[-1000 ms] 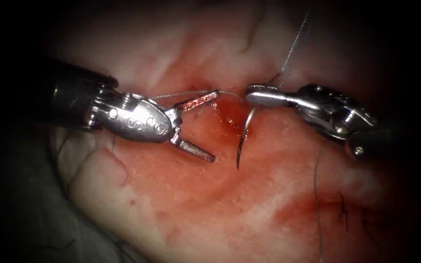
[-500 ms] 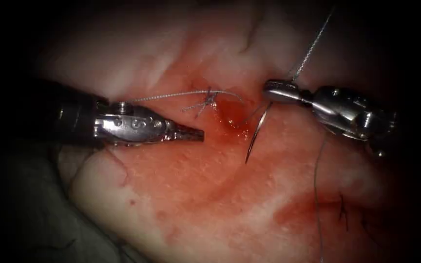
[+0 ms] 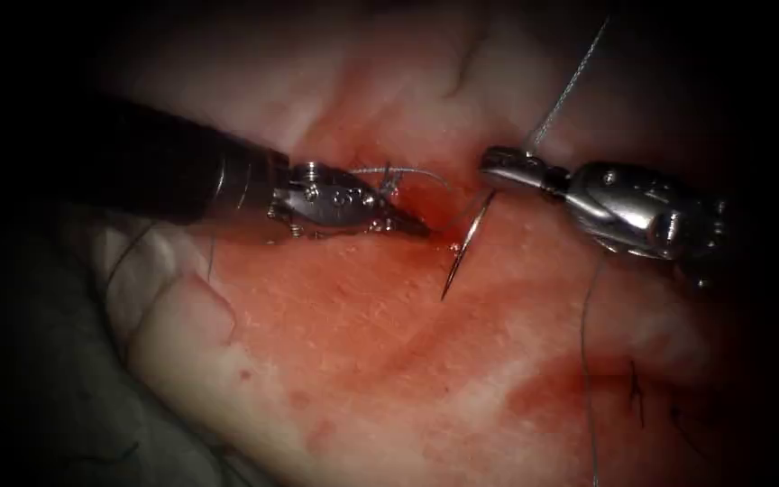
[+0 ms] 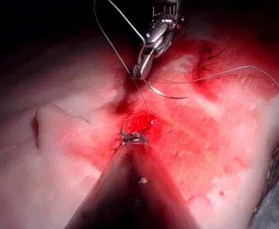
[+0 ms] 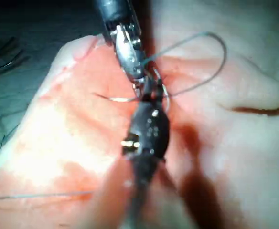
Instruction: Wound Closure
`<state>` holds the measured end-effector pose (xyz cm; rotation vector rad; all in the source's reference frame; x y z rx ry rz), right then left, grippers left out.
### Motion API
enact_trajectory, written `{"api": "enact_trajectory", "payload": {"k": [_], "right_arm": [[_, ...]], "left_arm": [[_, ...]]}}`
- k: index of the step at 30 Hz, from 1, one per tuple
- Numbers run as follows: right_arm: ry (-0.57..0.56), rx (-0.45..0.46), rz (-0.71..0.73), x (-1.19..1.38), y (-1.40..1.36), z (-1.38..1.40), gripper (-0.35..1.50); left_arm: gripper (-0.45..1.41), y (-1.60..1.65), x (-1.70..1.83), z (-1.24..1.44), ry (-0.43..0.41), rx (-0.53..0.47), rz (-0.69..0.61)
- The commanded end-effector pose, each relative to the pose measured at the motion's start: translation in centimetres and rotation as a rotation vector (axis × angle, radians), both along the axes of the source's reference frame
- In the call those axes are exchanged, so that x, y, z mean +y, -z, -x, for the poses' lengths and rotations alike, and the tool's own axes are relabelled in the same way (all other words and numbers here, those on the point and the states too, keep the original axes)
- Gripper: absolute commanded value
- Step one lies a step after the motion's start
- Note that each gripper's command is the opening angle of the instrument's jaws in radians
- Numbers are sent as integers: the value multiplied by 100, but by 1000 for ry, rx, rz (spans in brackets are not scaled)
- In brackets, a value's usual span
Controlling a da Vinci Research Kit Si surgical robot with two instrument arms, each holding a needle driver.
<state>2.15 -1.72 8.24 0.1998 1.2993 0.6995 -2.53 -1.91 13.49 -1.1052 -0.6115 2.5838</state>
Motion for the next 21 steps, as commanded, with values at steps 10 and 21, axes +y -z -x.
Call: {"api": "enact_trajectory", "payload": {"k": [10, 21], "right_arm": [[11, -28, 39, -6, -5, -8, -35], [10, -39, 53, -7, -9, -8, -35]], "left_arm": [[-33, -58, -1, 17, -29, 63, -37], [-45, -64, -1, 37, -145, 171, -164]]}}
